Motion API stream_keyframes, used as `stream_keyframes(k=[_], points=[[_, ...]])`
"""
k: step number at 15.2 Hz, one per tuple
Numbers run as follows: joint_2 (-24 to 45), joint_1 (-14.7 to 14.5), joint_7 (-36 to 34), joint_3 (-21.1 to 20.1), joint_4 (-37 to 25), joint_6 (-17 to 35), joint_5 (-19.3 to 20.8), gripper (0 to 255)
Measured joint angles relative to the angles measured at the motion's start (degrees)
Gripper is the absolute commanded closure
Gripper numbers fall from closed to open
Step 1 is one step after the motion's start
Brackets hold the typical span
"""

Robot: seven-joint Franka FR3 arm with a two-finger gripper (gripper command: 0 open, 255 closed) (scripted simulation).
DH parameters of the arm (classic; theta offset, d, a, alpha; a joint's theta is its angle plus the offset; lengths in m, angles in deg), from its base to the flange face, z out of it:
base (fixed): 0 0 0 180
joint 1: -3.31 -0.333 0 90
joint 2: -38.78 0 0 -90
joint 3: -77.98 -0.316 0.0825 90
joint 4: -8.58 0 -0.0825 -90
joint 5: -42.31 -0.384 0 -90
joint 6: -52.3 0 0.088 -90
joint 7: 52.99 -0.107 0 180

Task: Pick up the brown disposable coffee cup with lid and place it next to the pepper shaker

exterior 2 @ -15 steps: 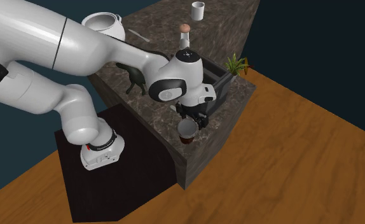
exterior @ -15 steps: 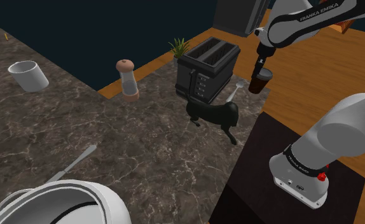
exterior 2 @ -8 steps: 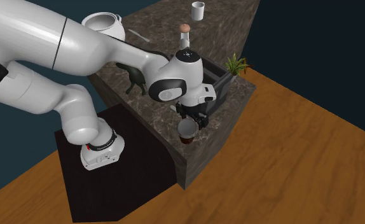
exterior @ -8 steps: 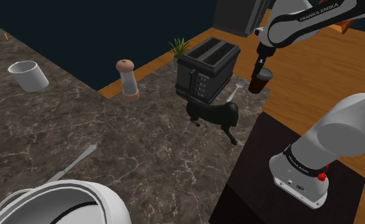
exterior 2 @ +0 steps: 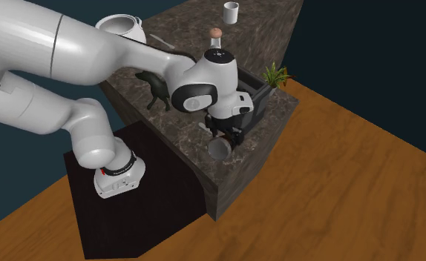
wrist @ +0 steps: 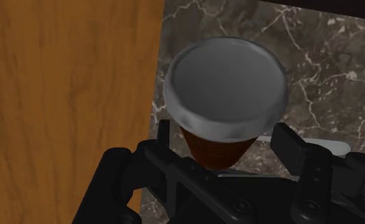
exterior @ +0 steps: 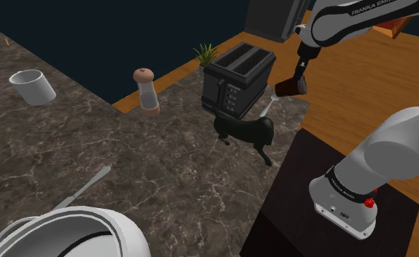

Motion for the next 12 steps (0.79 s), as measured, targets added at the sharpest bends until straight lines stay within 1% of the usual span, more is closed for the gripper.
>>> stream_keyframes(k=[12], points=[[-4.35, -0.23, 0.84, -1.62, -6.09, -10.37, -1.02, 255]])
